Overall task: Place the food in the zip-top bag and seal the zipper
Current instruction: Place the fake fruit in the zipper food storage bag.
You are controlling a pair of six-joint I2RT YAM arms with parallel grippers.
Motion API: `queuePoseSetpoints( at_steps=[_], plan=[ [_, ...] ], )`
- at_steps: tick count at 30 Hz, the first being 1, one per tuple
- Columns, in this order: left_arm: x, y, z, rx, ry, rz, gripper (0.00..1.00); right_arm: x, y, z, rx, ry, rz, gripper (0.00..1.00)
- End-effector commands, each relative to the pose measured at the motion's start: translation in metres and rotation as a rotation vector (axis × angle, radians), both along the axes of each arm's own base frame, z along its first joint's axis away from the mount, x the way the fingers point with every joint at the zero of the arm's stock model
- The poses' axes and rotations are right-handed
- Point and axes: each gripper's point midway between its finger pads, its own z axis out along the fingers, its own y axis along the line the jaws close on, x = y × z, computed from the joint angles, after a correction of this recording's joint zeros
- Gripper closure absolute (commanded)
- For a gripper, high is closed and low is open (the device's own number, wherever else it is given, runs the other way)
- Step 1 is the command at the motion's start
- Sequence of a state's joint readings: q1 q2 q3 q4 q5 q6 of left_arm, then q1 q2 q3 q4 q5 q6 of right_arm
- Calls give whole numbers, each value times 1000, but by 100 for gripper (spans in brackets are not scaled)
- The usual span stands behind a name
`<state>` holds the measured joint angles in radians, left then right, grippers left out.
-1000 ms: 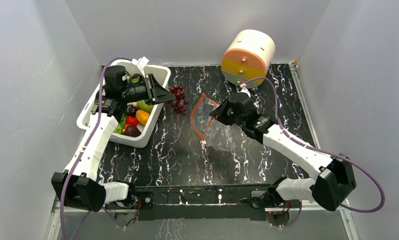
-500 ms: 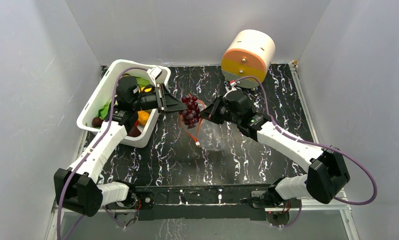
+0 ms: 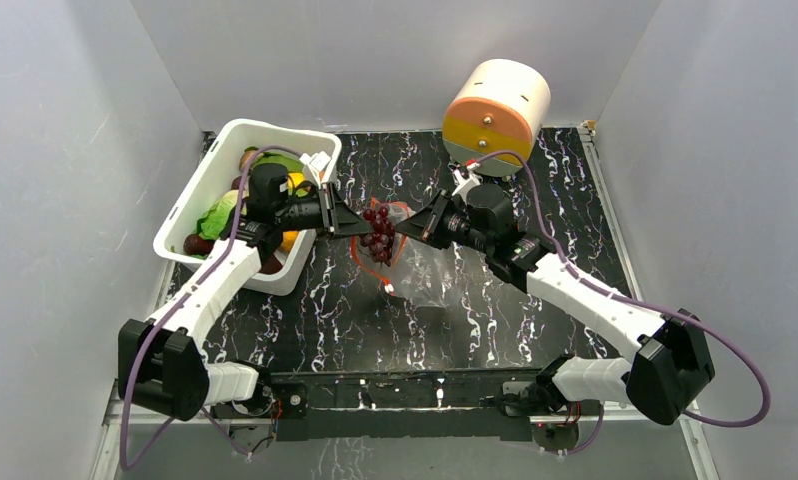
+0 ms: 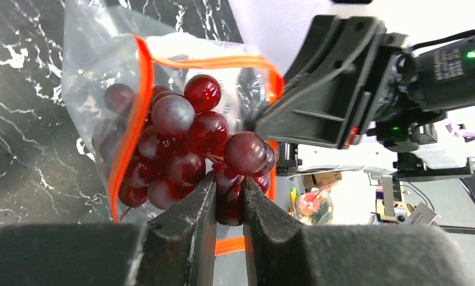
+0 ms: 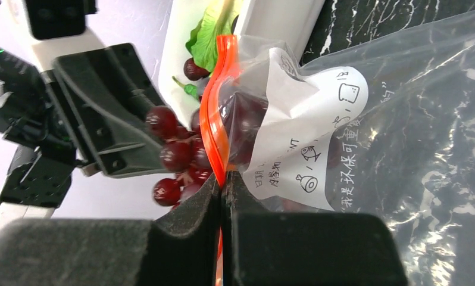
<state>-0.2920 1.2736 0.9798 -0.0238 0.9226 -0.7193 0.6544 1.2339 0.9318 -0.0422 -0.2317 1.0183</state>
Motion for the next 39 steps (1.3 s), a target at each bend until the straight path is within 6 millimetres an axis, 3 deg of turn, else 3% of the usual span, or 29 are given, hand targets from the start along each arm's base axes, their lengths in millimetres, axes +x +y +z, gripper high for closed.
queuePoseSetpoints(
  at_steps=[1,5,17,22,24,26,29,32,34,36,39],
  plan=[
    [-4,-2,-17,10,7,-39,88,-2,10,25,63,-112,71,100],
    [-7,-5,-28,34,29,-63,86,-7,23,26,54,-118,150,100],
    [-7,-7,-74,302,34,-46,85,-12,37,19,25,-118,191,100],
    [-12,-13,-76,316,42,-70,82,-14,40,17,17,-117,203,100],
    [-12,-14,-73,318,29,-67,73,-15,40,16,13,-119,207,100],
    [-12,-14,-67,315,19,-65,53,-17,40,14,7,-126,214,100],
    [-12,-10,-58,335,4,-55,39,-21,36,12,5,-141,220,100],
    [-11,3,-39,393,-55,4,30,-23,31,16,-7,-169,215,100],
    [-8,31,-28,517,-110,113,24,-26,24,26,-4,-195,194,100],
    [-8,51,-30,610,-121,173,24,-28,19,31,-15,-234,187,100],
    [-13,57,-36,646,-108,161,23,-26,14,31,-38,-234,162,100]
  ],
)
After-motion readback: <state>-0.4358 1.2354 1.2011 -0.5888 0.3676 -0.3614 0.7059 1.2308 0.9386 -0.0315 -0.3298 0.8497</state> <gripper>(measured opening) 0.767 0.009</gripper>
